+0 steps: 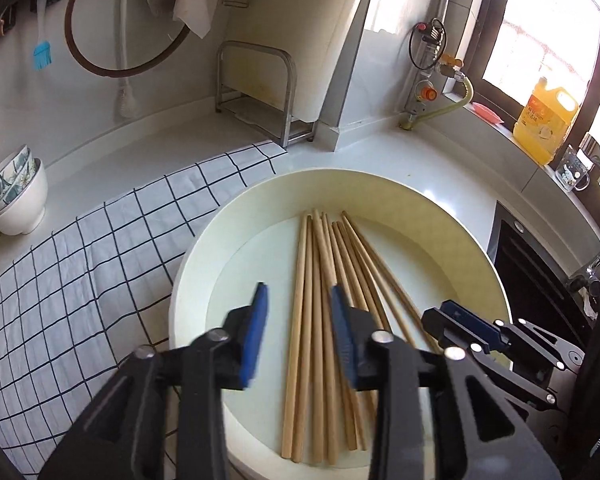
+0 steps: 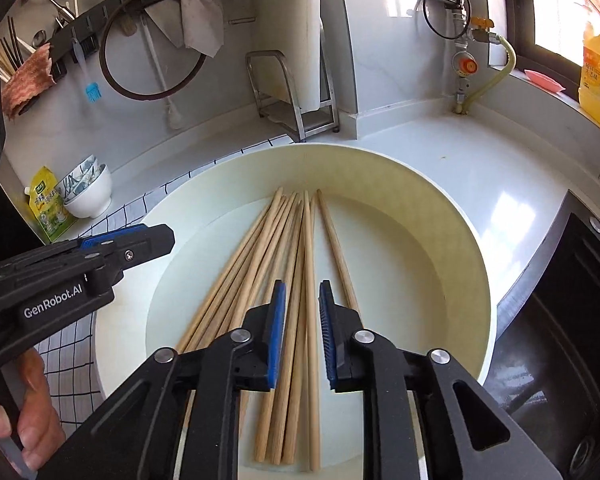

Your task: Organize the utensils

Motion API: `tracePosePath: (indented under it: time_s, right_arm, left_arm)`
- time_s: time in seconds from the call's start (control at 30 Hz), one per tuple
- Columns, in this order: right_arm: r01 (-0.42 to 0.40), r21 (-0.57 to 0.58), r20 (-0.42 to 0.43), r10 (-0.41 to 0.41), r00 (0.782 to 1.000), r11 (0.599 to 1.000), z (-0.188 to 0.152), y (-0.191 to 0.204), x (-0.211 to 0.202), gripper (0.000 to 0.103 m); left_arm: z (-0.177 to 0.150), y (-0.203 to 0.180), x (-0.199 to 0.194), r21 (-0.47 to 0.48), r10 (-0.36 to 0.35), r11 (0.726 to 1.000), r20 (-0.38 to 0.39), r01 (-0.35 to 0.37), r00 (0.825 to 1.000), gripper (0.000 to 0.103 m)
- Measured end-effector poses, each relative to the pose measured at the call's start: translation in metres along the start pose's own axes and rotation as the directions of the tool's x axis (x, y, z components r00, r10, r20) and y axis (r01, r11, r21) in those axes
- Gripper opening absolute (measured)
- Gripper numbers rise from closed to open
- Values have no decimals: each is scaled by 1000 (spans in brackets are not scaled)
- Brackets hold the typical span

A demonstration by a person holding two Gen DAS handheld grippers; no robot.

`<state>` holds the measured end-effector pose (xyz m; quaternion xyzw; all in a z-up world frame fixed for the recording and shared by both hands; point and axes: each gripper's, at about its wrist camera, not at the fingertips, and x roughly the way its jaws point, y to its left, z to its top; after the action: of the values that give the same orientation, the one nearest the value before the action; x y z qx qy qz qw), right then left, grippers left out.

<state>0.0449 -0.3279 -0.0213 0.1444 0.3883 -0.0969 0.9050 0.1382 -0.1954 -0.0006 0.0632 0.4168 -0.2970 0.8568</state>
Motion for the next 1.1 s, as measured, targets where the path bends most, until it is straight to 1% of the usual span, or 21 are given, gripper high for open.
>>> tracePosePath:
  time_s: [0.03,0.2,0.33,0.53,0.67,0.77,0.9,1.1]
  right_arm:
    - [-1,-1,1,1,1000,1000,-1,1,-1,20]
    - [-8,3,7,8,1000,1000,-7,6,-9,22]
    - [-12,-2,15,12,1000,1000,-12,11,-16,25]
    - [-11,-11,30,11,999,1000,-17,19,-28,28]
    - [-6,-14,42,7,999,1000,-20,23,-36,34]
    - [-1,-14,47,2,999,1000,-22,26,-40,34]
    - [15,-20,52,-14,999,1000,-26,29,-45,39]
    - [21,-23,51,-19,998,1000,-29,33,-49,40]
  left_arm:
    - [-1,2,-3,-4,12,1000,10,-12,1000,51]
    - [-10,14,-12,-33,33,999,5,-33,999,51]
    - [-18,17,-19,-34,55,998,5,-55,998,52]
    - [-26,21,-31,-49,67,997,11,-67,998,52]
    - [-31,21,-38,-45,92,995,17,-91,996,54]
    - [-34,22,-41,-50,104,993,16,-103,994,54]
    - [-38,24,-47,-59,115,992,23,-114,993,57]
    - [-43,25,-53,-59,127,990,26,-126,992,58]
